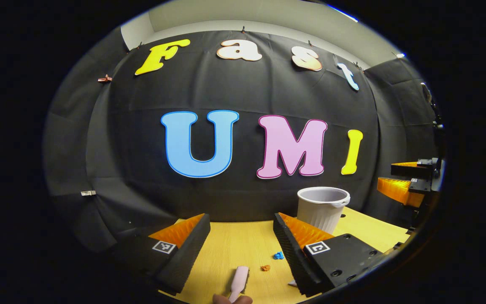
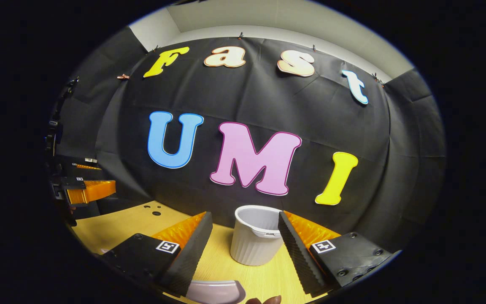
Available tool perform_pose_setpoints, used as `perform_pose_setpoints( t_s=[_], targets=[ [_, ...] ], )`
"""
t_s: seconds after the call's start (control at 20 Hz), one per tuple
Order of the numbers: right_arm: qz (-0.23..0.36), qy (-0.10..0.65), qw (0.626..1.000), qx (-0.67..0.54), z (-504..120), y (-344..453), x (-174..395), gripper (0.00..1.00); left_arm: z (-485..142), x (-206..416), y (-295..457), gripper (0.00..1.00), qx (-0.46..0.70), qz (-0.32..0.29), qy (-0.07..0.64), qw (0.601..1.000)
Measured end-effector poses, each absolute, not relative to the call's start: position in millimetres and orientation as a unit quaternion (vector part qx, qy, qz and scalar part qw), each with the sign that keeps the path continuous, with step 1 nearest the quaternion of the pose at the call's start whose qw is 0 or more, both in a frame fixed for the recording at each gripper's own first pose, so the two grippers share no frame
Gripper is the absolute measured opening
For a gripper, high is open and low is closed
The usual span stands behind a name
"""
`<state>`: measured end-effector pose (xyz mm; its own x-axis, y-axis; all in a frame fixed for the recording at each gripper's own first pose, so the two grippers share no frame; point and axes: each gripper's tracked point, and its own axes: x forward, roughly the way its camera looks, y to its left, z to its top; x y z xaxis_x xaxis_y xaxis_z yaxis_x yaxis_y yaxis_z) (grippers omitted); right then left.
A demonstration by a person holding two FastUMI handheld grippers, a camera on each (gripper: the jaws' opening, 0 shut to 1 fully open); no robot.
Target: Pick up the small broom and dustpan from the desktop, sweep the trash into the dustpan with the broom, and then empty the trash into the garbage bin.
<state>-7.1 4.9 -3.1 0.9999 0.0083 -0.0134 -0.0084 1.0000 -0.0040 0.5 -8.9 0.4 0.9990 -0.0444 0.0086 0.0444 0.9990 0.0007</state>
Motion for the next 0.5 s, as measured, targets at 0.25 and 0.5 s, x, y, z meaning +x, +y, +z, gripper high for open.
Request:
perform_pose_setpoints(
  t_s=[0.25,0.5],
  targets=[
    [0.056,0.074,0.996,-0.013,-40,19,-18,0.98,-10,-1,-2,0.96,0.006,-0.018,0.001,1.000],
    [0.151,0.214,0.965,-0.018,-119,37,-61,0.97,-27,-2,6,0.96,-0.005,-0.014,0.017,1.000]
  ],
)
